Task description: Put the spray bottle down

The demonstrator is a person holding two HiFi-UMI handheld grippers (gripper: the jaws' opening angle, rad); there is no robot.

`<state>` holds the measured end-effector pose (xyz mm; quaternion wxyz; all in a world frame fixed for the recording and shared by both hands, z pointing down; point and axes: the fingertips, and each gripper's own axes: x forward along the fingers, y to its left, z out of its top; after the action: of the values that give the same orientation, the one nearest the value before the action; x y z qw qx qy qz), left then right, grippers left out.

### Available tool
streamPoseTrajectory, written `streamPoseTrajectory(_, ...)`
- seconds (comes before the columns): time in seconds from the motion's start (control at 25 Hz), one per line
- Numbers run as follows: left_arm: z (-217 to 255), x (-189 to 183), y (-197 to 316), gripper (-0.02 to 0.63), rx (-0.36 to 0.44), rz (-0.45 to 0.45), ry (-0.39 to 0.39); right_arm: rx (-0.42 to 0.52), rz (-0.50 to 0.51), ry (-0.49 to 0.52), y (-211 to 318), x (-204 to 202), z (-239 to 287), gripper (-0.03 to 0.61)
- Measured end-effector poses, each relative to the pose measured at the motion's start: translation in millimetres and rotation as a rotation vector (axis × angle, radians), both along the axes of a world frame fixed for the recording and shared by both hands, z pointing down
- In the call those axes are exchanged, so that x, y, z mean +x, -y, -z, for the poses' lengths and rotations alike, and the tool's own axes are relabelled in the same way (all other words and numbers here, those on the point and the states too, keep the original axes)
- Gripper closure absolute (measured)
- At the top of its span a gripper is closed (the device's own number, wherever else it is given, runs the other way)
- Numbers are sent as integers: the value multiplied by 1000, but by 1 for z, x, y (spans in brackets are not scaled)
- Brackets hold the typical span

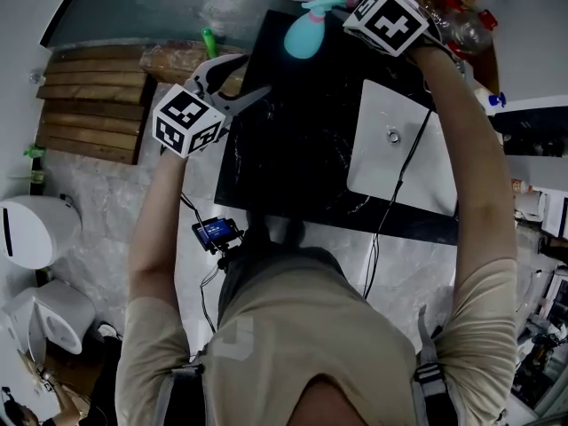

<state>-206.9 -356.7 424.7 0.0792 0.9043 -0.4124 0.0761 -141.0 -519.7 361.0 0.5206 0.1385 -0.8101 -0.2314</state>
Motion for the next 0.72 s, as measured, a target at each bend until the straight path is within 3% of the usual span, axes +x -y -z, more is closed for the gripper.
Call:
streamPoseTrajectory(0.36,0,0,-1,330,9,-6,8,-5,-111,-37,0,1,6,468)
streamPoseTrajectory(0.72,4,-5,-3,330,19,-5,4,30,-120,61,-1,6,21,468)
